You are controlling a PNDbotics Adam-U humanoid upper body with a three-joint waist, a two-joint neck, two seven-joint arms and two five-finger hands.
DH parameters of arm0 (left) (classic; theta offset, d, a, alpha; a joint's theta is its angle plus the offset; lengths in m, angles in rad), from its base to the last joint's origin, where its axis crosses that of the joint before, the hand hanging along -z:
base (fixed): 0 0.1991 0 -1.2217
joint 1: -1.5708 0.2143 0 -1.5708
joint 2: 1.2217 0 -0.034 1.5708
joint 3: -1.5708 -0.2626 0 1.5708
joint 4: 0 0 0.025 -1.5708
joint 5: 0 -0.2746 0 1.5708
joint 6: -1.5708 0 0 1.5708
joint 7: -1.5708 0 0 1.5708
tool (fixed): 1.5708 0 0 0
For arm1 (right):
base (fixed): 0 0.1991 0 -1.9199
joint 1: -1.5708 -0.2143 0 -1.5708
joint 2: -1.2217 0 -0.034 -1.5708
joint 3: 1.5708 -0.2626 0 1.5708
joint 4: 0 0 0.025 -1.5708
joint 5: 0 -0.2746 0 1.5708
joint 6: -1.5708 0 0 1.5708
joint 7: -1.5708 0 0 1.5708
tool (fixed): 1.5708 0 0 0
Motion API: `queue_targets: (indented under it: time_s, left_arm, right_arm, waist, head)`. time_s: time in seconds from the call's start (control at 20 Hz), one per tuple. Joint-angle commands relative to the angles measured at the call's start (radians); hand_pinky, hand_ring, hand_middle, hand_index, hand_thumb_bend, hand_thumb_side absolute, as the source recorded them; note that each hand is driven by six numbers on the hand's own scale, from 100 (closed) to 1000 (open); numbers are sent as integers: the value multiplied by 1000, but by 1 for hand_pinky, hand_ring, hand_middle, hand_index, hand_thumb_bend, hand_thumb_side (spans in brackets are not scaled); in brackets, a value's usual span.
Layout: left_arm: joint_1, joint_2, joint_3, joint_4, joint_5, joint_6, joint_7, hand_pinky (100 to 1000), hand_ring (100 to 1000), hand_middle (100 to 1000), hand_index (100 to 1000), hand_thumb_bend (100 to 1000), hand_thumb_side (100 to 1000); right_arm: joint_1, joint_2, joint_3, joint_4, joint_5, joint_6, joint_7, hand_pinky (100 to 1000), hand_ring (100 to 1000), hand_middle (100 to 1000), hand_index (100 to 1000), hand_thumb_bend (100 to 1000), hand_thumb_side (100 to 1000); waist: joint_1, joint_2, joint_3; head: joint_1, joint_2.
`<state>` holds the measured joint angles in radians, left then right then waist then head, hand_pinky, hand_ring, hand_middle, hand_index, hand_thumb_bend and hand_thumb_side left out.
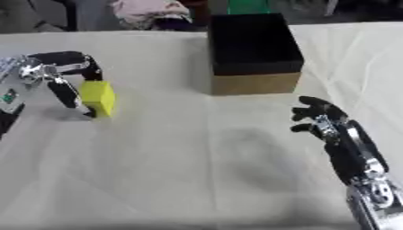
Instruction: Pick up objects on the table and place them in the box.
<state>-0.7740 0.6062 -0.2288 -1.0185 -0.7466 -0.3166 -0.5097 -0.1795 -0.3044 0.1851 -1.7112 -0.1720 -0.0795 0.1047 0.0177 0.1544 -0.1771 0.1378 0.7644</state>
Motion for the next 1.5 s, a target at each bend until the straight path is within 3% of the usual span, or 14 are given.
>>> queue_targets:
  time_s: [0.05,0.4,0.75,1.1,1.5]
  left_arm:
    - [-18,27,27,-44,26,9,13,686,503,362,539,632,206]
    - [-72,15,60,-125,111,51,45,683,494,353,535,587,135]
    - [-157,-43,65,-103,112,81,162,681,493,350,533,587,100]
    - [-229,-111,75,-54,106,82,338,675,487,344,527,557,100]
    - [-293,-185,102,73,105,79,533,675,493,356,535,521,100]
  right_arm:
    - [-10,-12,-5,-9,-1,-4,2,656,844,562,829,100,726]
    - [-9,-12,-2,-9,-4,-3,5,656,844,562,830,100,726]
    - [-11,-12,8,-9,-6,-1,14,656,844,562,829,100,726]
    - [-23,-8,26,-7,-7,2,32,656,844,561,829,100,733]
    - [-55,0,57,-10,-9,6,59,656,845,561,830,100,740]
  waist:
    - [-1,-16,2]
    - [-3,-22,3]
    - [-2,-28,-18]
    - [5,-22,-66]
    - [6,3,-140]
  head:
    - [-2,-5]
    - [1,-1]
    - [17,2]
    - [35,-6]
    - [53,-50]
